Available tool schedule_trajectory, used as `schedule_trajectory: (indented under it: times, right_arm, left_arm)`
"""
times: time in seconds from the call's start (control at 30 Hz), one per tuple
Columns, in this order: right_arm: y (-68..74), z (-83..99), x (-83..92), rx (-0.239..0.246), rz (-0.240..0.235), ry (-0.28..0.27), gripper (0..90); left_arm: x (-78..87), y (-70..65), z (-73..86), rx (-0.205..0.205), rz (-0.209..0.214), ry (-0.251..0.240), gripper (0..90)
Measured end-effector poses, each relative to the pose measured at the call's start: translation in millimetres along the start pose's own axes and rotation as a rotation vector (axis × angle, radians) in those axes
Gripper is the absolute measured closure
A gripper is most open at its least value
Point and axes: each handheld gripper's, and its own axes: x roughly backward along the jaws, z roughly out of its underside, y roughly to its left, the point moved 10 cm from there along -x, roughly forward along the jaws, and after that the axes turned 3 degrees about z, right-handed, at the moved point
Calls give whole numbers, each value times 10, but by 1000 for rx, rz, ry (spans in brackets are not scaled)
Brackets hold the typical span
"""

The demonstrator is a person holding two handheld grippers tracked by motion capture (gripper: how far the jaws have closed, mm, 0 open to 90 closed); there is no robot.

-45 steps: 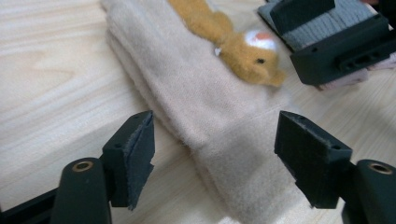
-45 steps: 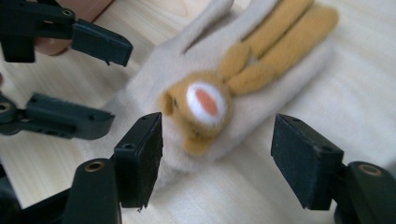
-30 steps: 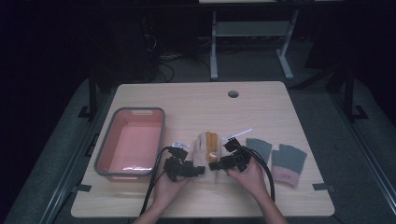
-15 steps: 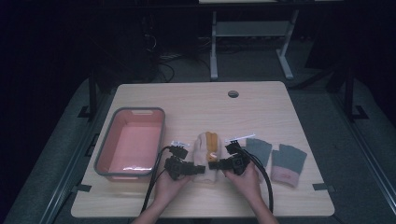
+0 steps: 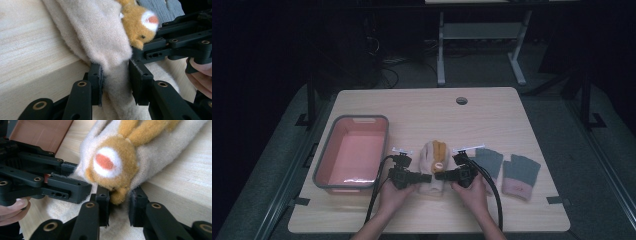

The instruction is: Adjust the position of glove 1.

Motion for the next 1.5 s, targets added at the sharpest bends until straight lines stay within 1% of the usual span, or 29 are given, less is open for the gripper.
schedule_trajectory:
  times: [0.03,0.13,0.17,0.27,0.37,0.4,0.47,0.53,0.6,0.67,0.77,0.8,0.87,0.93,1.0,1.03,1.07,1.1,1.13,1.2,1.23,1.27,1.3,1.4,1.5]
  right_arm:
    - [5,-1,6,-7,-5,1,757]
    - [3,-14,18,2,-18,-2,778]
    - [1,-14,31,-5,-23,1,784]
    - [2,-27,46,-2,-39,-8,790]
    - [11,-29,55,-11,-45,-1,798]
    - [14,-32,57,-13,-46,-1,800]
    - [23,-42,56,-13,-50,-4,805]
    - [27,-47,55,-2,-49,-4,807]
    - [28,-46,55,-9,-45,1,803]
    - [7,-41,52,-14,-38,8,758]
    - [-47,-33,48,-37,-17,20,637]
    - [-54,-30,55,-56,-14,25,622]
    - [-72,-29,53,-50,-17,23,616]
    - [-66,-24,54,-63,-22,29,628]
    - [-61,-27,31,-66,-34,27,665]
    - [-48,-24,17,-79,-38,28,685]
    - [-44,-27,2,-69,-38,22,699]
    - [-31,-27,-6,-72,-33,25,707]
    - [-32,-28,-11,-48,-30,23,716]
    - [-34,-32,-15,-23,-23,16,753]
    - [-23,-37,-11,-14,-22,8,773]
    - [-12,-36,-2,-18,-23,9,789]
    - [-17,-43,2,-5,-28,2,798]
    - [-2,-53,30,-19,-45,7,810]
    - [11,-68,61,-18,-51,7,815]
  left_arm:
    - [1,-4,-3,2,-1,-3,661]
    - [4,-13,-16,10,11,-14,668]
    - [8,-14,-16,4,12,-13,671]
    - [19,-37,-35,3,17,-31,676]
    - [26,-40,-43,2,20,-34,684]
    - [34,-34,-43,-4,20,-31,687]
    - [39,-38,-52,-3,14,-32,692]
    - [40,-35,-55,-16,3,-29,697]
    - [31,-18,-40,-25,-8,-17,700]
    - [28,-2,-31,-25,-9,-15,701]
    - [24,12,-24,-25,-10,-18,701]
    - [23,14,-22,-28,-13,-18,701]
    - [24,17,-20,-30,-16,-18,701]
    - [21,25,-17,-29,-15,-19,700]
    - [15,32,-20,-15,-8,-22,699]
    - [15,39,-19,-12,-8,-22,698]
    - [9,37,-25,-3,-2,-29,698]
    - [9,41,-23,2,-1,-29,698]
    - [8,42,-24,6,3,-32,698]
    - [6,37,-29,18,15,-41,699]
    - [7,36,-29,20,18,-45,700]
    - [11,33,-28,20,19,-44,701]
    - [18,32,-29,19,20,-43,702]
    - [25,16,-44,21,25,-51,704]
    - [39,-6,-56,7,31,-55,706]
